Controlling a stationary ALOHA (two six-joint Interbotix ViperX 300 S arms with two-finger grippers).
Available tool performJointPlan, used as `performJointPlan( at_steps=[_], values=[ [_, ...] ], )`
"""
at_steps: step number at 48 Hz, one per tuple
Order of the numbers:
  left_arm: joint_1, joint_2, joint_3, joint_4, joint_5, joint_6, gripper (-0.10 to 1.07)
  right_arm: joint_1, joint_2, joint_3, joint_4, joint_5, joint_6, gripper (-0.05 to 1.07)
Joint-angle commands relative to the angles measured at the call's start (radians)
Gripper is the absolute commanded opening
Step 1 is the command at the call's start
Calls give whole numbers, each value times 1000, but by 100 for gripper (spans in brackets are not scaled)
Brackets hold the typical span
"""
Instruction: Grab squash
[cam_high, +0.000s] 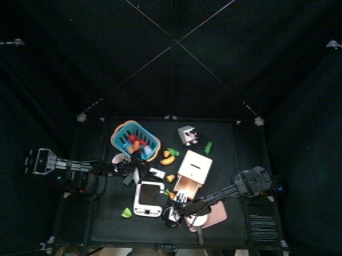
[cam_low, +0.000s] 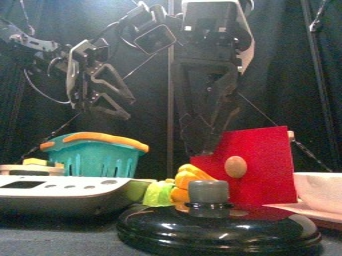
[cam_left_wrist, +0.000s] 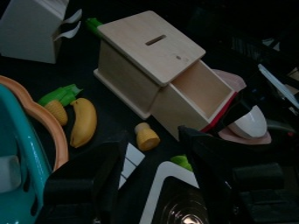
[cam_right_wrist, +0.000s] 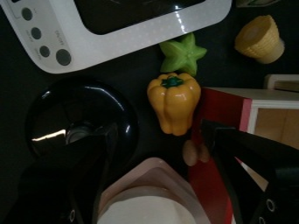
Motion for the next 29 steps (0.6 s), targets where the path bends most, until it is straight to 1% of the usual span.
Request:
performJointPlan(
  at_steps=[1, 9, 19, 29],
  values=[
    [5, -9, -12, 5, -9, 3, 87, -3, -20, -18, -14, -9, -2, 103],
    [5, -9, -9, 5, -9, 2, 87, -5, -3, -3, -35, -32, -3, 103],
    [5, -9, -5, 5, -8, 3, 87, -14, 8, 25, -37, -66, -3, 103],
    [5, -9, -2, 5, -9, 3, 87, -37, 11, 63, -43, -135, 0, 103]
  ],
)
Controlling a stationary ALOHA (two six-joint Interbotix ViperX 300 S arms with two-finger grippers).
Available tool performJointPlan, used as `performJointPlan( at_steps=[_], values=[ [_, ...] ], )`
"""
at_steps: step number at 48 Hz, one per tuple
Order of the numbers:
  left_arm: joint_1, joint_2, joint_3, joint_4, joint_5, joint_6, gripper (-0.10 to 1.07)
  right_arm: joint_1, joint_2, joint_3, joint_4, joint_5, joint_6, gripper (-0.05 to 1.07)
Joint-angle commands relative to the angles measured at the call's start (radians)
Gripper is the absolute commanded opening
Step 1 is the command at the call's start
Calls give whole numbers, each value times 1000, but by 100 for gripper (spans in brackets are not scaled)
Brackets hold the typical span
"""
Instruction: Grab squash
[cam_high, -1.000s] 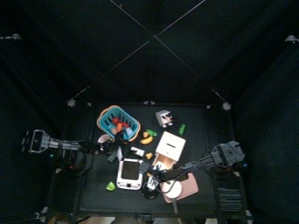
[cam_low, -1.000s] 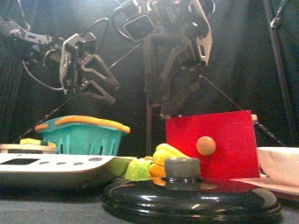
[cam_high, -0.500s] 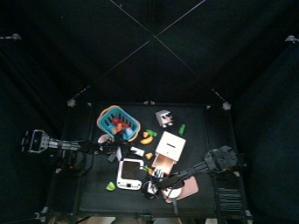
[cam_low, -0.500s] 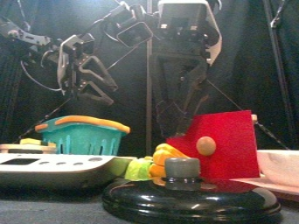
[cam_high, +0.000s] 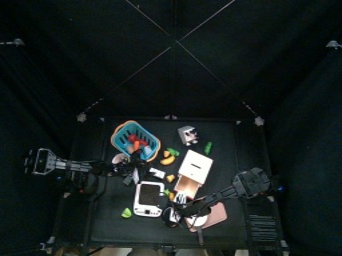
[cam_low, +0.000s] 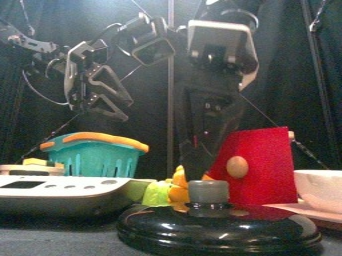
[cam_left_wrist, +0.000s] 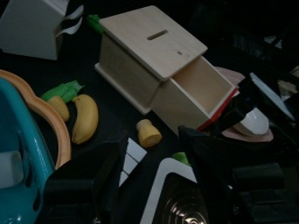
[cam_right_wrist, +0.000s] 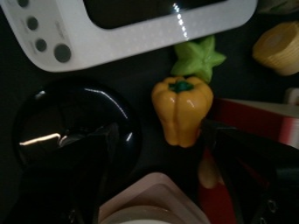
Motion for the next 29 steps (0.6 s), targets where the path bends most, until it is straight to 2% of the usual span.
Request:
performJointPlan(
  at_steps=[1, 19, 29],
  values=[
    [3, -8, -11, 5, -8, 2, 87, -28, -20, 3, -9, -31, 3, 103],
    [3, -8, -9, 5, -9, 2, 87, -61, -12, 2, -49, -43, 3, 103],
    [3, -8, -6, 5, -8, 2, 87, -67, 3, 2, -34, -52, -2, 103]
  ],
)
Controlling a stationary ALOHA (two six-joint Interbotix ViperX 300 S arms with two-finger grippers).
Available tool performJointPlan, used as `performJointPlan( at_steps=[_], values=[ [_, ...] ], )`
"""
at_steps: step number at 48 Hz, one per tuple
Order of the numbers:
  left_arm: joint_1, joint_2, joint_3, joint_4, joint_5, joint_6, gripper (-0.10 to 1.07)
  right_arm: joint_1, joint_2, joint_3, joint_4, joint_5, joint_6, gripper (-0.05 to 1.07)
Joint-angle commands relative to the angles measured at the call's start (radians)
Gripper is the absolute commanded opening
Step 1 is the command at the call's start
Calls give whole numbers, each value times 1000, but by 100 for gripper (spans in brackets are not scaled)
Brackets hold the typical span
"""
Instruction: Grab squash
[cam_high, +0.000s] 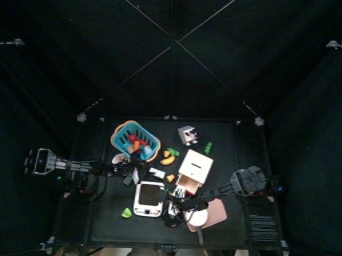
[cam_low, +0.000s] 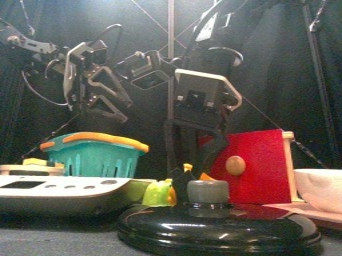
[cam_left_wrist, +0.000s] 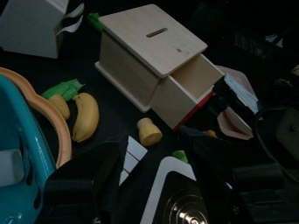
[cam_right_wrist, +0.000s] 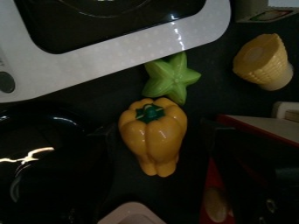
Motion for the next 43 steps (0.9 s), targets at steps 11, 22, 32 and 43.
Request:
performJointPlan(
  at_steps=[11, 22, 32, 43],
  values=[
    [3, -8, -12, 3, -9, 0, 87, -6, -15, -15, 20, -12, -2, 102],
    [5, -8, -12, 3, -8, 0, 87, -6, -6, -20, 32, -18, -6, 89],
    [5, -8, -12, 3, -9, 0, 87, -5, -15, -34, 34, -5, -5, 81],
    [5, -8, -12, 5, -8, 0, 87, 0, -31, -77, 26, 31, -8, 81]
  ],
)
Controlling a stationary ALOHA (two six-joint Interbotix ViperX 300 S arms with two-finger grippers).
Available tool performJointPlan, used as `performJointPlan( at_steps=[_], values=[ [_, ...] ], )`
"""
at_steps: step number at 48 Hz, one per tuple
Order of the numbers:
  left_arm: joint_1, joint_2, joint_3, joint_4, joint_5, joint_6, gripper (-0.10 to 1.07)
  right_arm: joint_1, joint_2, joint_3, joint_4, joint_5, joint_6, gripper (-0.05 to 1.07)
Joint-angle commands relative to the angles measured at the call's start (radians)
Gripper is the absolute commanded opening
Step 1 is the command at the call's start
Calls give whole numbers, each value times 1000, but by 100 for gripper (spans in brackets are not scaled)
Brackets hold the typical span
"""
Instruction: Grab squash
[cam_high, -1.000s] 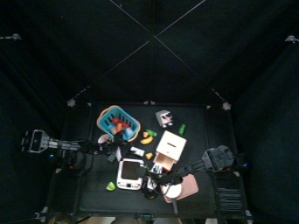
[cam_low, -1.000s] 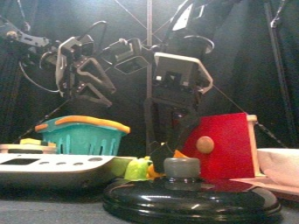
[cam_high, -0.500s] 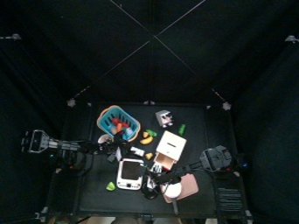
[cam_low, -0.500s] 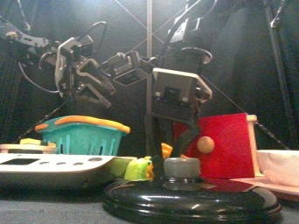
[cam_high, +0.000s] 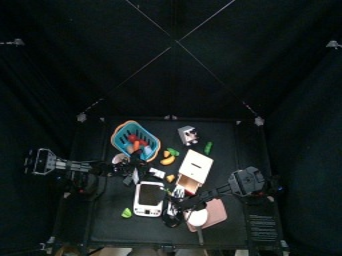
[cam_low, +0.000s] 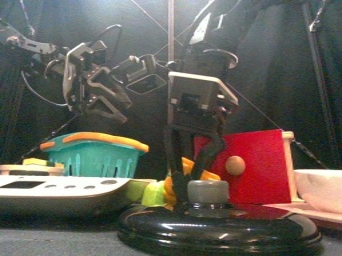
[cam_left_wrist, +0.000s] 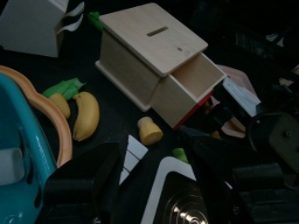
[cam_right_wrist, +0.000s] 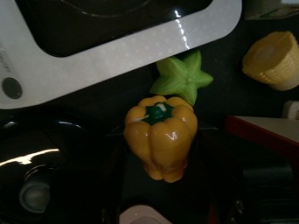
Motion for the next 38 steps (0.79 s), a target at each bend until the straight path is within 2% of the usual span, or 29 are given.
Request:
performJointPlan(
  at_steps=[1, 13, 38],
  values=[
    [2, -8, -14, 5, -8, 0, 87, 0, -52, -44, -6, 18, -2, 81],
    [2, -8, -14, 5, -8, 2, 87, 11, -63, -80, -8, 103, -5, 81],
    [2, -8, -8, 5, -8, 2, 87, 14, -74, -87, -6, 101, -3, 81]
  ],
)
